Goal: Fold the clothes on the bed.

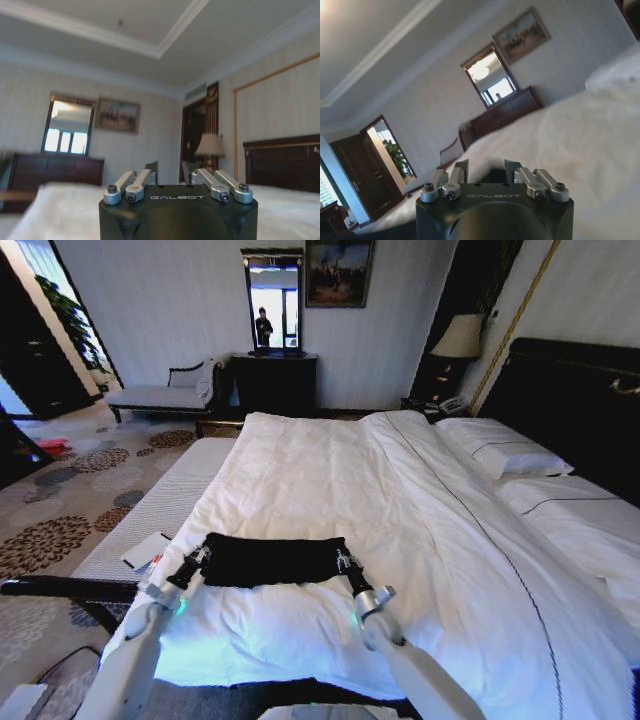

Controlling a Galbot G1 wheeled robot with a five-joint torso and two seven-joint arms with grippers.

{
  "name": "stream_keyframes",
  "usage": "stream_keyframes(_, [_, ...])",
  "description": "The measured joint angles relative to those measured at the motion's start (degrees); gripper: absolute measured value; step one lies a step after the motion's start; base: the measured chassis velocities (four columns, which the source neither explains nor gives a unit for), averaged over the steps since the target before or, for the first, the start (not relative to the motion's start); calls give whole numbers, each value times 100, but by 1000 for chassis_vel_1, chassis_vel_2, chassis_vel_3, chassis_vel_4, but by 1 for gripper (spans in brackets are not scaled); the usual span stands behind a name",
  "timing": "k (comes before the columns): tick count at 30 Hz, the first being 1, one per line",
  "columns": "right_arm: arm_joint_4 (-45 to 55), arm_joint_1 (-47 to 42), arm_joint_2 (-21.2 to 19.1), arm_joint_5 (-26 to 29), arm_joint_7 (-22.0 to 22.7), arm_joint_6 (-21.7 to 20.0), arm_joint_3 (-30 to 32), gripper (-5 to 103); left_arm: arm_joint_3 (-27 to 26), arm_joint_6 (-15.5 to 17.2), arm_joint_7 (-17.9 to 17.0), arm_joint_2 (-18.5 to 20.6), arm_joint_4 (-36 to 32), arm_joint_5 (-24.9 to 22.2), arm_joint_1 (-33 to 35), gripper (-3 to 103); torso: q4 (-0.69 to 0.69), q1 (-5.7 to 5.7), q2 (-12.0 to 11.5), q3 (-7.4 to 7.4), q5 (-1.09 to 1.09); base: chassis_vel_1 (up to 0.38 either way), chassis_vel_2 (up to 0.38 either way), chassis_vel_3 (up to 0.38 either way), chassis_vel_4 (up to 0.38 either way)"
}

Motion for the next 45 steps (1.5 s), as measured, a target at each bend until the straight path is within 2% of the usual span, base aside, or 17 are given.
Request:
stream_keyframes(5, [655,-95,-336,73,271,-8,190,52,-419,44,16,168,-550,-293,245,42,0,-1,0,-1,-1,0,0,0,0])
stream_keyframes(7, [808,23,-427,147,427,-38,277,68,-604,111,59,299,-561,-356,252,53,0,0,0,0,-1,0,0,0,0])
stream_keyframes(9, [817,76,-432,176,468,-56,288,68,-625,162,5,326,-545,-373,243,58,0,0,0,0,-2,0,0,0,0])
stream_keyframes(12, [792,322,-423,272,663,-186,286,79,-596,440,-467,361,-557,-409,166,69,0,1,0,1,-2,0,0,0,0])
stream_keyframes(13, [755,465,-414,289,836,-351,251,84,-538,589,-843,361,-608,-368,109,74,1,0,0,1,-3,0,0,0,0])
stream_keyframes(14, [720,651,-408,313,1165,-606,174,90,-422,823,-1501,351,-712,-261,-4,80,0,0,0,1,-2,0,0,0,0])
stream_keyframes(15, [720,651,-408,313,1165,-606,174,90,-422,823,-1501,351,-712,-261,-4,80,0,0,0,1,-2,0,0,0,0])
stream_keyframes(16, [712,830,-408,382,1521,-841,98,95,-278,1060,-2195,340,-829,-157,-136,85,2,0,0,0,-2,0,0,0,0])
stream_keyframes(18, [717,1006,-413,499,1904,-1096,23,98,-106,1369,-3105,335,-1025,-103,-306,90,0,1,0,1,-4,0,0,0,0])
stream_keyframes(19, [729,1230,-438,709,2255,-1372,-81,99,86,1890,-4196,332,-1407,-163,-472,95,-5,2,-1,1,-1,0,0,0,0])
stream_keyframes(20, [733,1347,-458,822,2355,-1475,-129,100,169,2174,-4800,327,-1640,-253,-534,98,-5,2,0,1,-1,0,0,0,0])
stream_keyframes(21, [733,1347,-458,822,2355,-1475,-129,100,169,2174,-4800,327,-1640,-253,-534,98,-5,2,0,1,-1,0,0,0,0])
stream_keyframes(23, [732,1715,-545,1337,2466,-1782,-297,100,324,2810,-6235,303,-2297,-557,-601,100,-1,2,-1,1,1,0,0,0,0])
stream_keyframes(25, [704,2047,-619,1951,2552,-2124,-413,100,410,3210,-7026,261,-2731,-740,-594,100,0,1,0,1,1,0,0,0,0])
stream_keyframes(29, [435,2631,-698,2567,2842,-2591,-640,100,557,3521,-7527,162,-3108,-841,-590,100,2,1,0,0,-3,0,0,0,0])
stream_keyframes(36, [-318,3282,-514,3341,2904,-2908,-1002,100,589,3565,-7433,50,-3482,-1085,-579,100,-3,2,-1,2,-1,0,0,0,0])
stream_keyframes(45, [-694,3753,542,4044,3796,-3531,-1445,100,372,3548,-7287,74,-3810,-1205,-395,100,4,1,0,0,-4,0,0,0,0])
